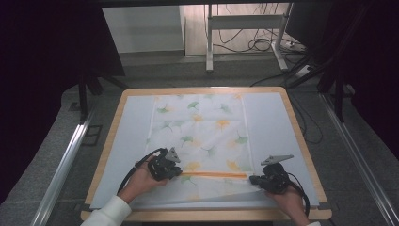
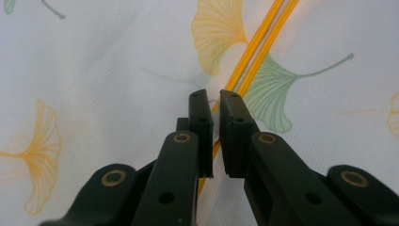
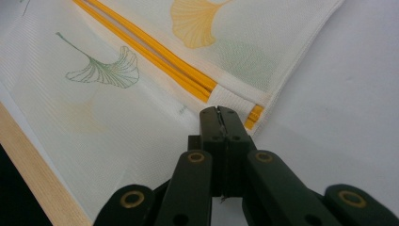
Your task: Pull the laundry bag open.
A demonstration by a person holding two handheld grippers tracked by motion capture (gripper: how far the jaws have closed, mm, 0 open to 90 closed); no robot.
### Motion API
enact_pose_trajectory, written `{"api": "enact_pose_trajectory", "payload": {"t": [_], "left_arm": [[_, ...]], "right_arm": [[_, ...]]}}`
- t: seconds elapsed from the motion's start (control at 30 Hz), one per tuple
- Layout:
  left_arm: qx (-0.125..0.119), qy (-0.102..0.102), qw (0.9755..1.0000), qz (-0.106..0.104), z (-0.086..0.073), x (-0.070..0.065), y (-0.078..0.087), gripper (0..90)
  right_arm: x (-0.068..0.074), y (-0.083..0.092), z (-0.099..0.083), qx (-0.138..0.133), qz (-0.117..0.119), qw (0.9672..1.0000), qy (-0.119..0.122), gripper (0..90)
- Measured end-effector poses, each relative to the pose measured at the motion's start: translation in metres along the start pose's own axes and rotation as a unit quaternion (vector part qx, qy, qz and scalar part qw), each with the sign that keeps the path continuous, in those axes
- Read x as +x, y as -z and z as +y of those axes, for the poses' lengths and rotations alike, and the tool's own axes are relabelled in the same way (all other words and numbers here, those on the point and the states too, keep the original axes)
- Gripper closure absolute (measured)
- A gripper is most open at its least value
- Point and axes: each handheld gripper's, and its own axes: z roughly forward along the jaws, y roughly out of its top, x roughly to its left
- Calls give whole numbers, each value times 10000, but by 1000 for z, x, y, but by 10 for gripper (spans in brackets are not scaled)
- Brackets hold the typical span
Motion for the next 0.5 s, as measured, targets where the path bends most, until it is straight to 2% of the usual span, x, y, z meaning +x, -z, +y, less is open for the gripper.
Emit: {"api": "enact_pose_trajectory", "payload": {"t": [0.5], "left_arm": [[-4, 190, 9998, 109, -17, 8, 9, 849]], "right_arm": [[0, 0, 0, -7, 8, 10000, -3, 896]]}}
